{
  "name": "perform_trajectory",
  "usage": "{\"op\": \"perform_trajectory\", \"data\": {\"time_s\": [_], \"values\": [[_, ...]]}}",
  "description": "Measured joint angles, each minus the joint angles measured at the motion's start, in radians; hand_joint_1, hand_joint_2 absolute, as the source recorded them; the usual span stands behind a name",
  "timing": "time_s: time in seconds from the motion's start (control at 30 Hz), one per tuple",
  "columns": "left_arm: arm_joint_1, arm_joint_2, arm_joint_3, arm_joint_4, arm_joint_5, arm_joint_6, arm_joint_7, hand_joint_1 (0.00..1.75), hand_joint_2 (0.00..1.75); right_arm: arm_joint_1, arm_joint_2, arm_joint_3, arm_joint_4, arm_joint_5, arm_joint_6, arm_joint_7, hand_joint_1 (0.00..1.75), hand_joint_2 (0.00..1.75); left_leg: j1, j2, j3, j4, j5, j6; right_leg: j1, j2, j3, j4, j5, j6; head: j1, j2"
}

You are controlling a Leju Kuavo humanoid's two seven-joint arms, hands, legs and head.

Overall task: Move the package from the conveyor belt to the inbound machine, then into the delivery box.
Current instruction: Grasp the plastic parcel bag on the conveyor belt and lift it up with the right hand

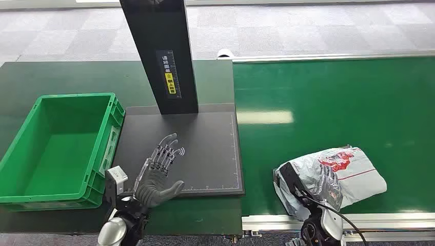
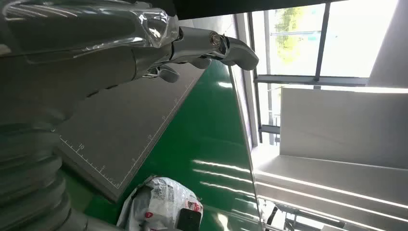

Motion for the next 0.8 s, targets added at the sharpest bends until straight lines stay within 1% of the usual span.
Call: {"op": "perform_trajectory", "data": {"time_s": [0.3, 0.33, 0.37, 0.43, 0.47, 0.5, 0.57, 0.8], "values": [[-0.003, 0.000, 0.000, 0.000, 0.000, 0.000, 0.003, 0.00, 1.75, -0.003, 0.000, -0.002, 0.016, 0.039, 0.022, 0.011, 0.02, 1.75, 0.000, 0.000, 0.000, 0.000, 0.000, 0.000, 0.000, 0.000, 0.000, 0.000, 0.000, 0.000, 0.000, 0.000], [-0.004, 0.000, 0.000, 0.000, 0.000, 0.000, 0.003, 0.00, 1.75, -0.003, 0.000, -0.003, 0.020, 0.043, 0.022, 0.011, 0.09, 1.75, 0.000, 0.000, 0.000, 0.000, 0.000, 0.000, 0.000, 0.000, 0.000, 0.000, 0.000, 0.000, 0.000, 0.000], [-0.005, 0.000, 0.000, 0.000, 0.001, 0.000, 0.004, 0.00, 1.75, -0.003, 0.000, -0.003, 0.023, 0.047, 0.021, 0.010, 0.29, 1.75, 0.000, 0.000, 0.000, 0.000, 0.000, 0.000, 0.000, 0.000, 0.000, 0.000, 0.000, 0.000, 0.000, 0.000], [-0.006, 0.000, 0.000, 0.001, 0.003, 0.001, 0.005, 0.00, 1.75, -0.005, 0.000, -0.003, 0.029, 0.056, 0.016, 0.002, 0.92, 1.75, 0.000, 0.000, 0.000, 0.000, 0.000, 0.000, 0.000, 0.000, 0.000, 0.000, 0.000, 0.000, 0.000, 0.000], [-0.007, 0.000, 0.000, 0.001, 0.005, 0.001, 0.006, 0.00, 1.75, -0.006, 0.000, -0.003, 0.031, 0.062, 0.010, -0.003, 1.20, 1.75, 0.000, 0.000, 0.000, 0.000, 0.000, 0.000, 0.000, 0.000, 0.000, 0.000, 0.000, 0.000, 0.000, 0.000], [-0.007, 0.001, 0.000, 0.001, 0.006, 0.002, 0.006, 0.00, 1.75, -0.007, 0.000, -0.003, 0.033, 0.066, 0.004, -0.008, 1.37, 1.75, 0.000, 0.000, 0.000, 0.000, 0.000, 0.000, 0.000, 0.000, 0.000, 0.000, 0.000, 0.000, 0.000, 0.000], [-0.008, 0.002, 0.000, 0.001, 0.011, 0.004, 0.006, 0.00, 1.75, -0.008, 0.000, -0.002, 0.034, 0.076, -0.009, -0.016, 1.47, 1.75, 0.000, 0.000, 0.000, 0.000, 0.000, 0.000, 0.000, 0.000, 0.000, 0.000, 0.000, 0.000, 0.000, 0.000], [-0.007, 0.007, -0.001, 0.001, 0.016, 0.008, 0.005, 0.00, 1.75, -0.008, 0.000, -0.002, 0.034, 0.081, -0.032, -0.049, 1.47, 1.75, 0.000, 0.000, 0.000, 0.000, 0.000, 0.000, 0.000, 0.000, 0.000, 0.000, 0.000, 0.000, 0.000, 0.000]]}}
